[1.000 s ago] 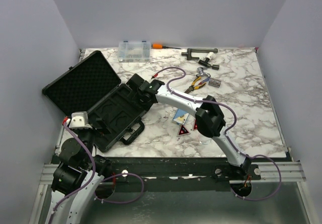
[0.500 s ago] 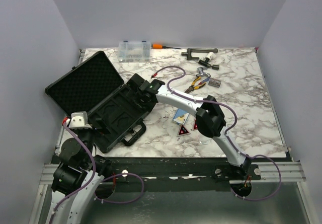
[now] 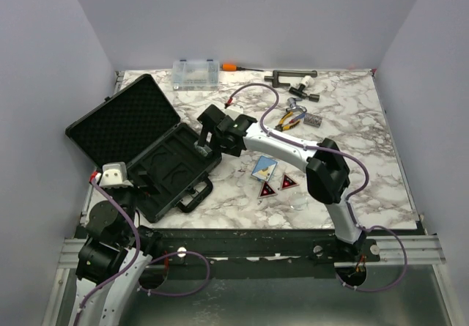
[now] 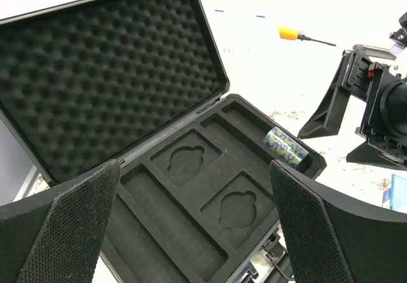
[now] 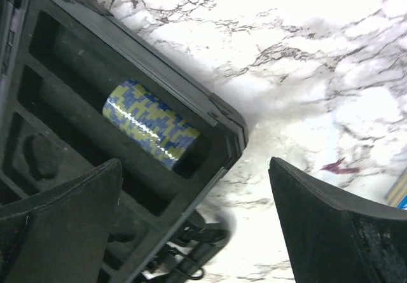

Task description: Pack up texas hold em set

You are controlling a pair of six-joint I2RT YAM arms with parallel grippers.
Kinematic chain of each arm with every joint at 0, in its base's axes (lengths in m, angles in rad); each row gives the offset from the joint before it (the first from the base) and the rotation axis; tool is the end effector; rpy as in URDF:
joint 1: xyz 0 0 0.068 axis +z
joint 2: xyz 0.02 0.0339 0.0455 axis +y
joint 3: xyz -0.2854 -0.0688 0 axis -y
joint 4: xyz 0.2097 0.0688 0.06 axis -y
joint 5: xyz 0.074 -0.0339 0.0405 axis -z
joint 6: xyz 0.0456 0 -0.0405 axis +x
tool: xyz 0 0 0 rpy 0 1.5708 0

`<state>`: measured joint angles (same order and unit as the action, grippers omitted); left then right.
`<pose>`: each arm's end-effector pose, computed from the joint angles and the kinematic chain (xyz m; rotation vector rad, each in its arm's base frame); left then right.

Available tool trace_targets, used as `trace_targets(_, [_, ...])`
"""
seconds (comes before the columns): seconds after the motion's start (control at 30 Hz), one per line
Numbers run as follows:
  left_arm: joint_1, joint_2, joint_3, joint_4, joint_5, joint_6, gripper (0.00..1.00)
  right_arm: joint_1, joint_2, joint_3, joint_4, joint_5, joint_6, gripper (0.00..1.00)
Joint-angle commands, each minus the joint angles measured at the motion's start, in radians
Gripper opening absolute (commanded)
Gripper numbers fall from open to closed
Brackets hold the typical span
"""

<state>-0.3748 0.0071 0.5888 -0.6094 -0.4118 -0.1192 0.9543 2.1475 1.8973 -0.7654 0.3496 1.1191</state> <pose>-0.0002 0.0197 0.2777 -0.1158 1.5922 -0.0552 0.2760 0.3624 0.2597 0.3361 2.5185 0.3943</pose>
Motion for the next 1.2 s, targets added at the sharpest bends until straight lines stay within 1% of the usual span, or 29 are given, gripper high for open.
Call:
trace_targets(0.0, [0.01,-0.213,0.018,-0.005,-0.012,-0.004,0.99,-0.002,-0.043,-0.084,0.127,-0.046,-0.244,1.0])
trace_targets(0.07, [0.012,-0.21,0.019,-0.006,-0.012,-0.004,0.99,-0.002,-0.034,-0.085,0.145,-0.065,-0.307,1.0])
trace_targets(0.17, [0.016,-0.208,0.016,-0.004,-0.012,-0.004,0.99,-0.001,-0.006,-0.056,0.144,-0.083,-0.359,1.0])
trace_targets(0.4, [0.023,-0.2,0.017,-0.004,-0.012,-0.004,0.99,-0.003,0.05,0.066,0.149,-0.066,-0.391,1.0])
trace_targets(0.5, [0.026,-0.197,0.017,-0.002,-0.012,-0.004,0.99,-0.002,0.083,0.111,0.19,-0.073,-0.437,0.96])
trace_targets(0.6, [0.028,-0.191,0.016,-0.002,-0.012,-0.004,0.99,-0.002,0.143,0.201,0.192,-0.085,-0.478,0.89])
trace_targets(0.67, [0.03,-0.188,0.017,-0.003,-0.012,-0.004,0.99,-0.002,0.173,0.246,0.208,-0.12,-0.507,0.77])
trace_targets(0.73, [0.032,-0.187,0.017,-0.002,-0.012,-0.004,0.99,-0.002,0.191,0.268,0.241,-0.161,-0.53,0.63])
trace_targets(0.8, [0.035,-0.186,0.016,-0.002,-0.012,-0.004,0.99,-0.002,0.204,0.281,0.274,-0.194,-0.542,0.54])
trace_targets(0.83, [0.037,-0.184,0.017,-0.003,-0.012,-0.004,0.99,-0.003,0.213,0.292,0.283,-0.201,-0.545,0.51])
trace_targets(0.87, [0.038,-0.181,0.016,-0.001,-0.012,-0.004,0.99,-0.003,0.223,0.301,0.288,-0.206,-0.548,0.48])
trace_targets(0.97, [0.048,-0.154,0.011,0.006,-0.012,-0.004,0.99,-0.003,0.258,0.336,0.284,-0.212,-0.549,0.45])
trace_targets(1.07, [0.066,-0.084,0.017,-0.004,-0.012,-0.004,0.99,-0.002,0.287,0.357,0.274,-0.219,-0.55,0.44])
trace_targets(1.17, [0.092,-0.035,0.031,-0.048,-0.012,-0.004,0.99,-0.002,0.293,0.342,0.268,-0.212,-0.55,0.44])
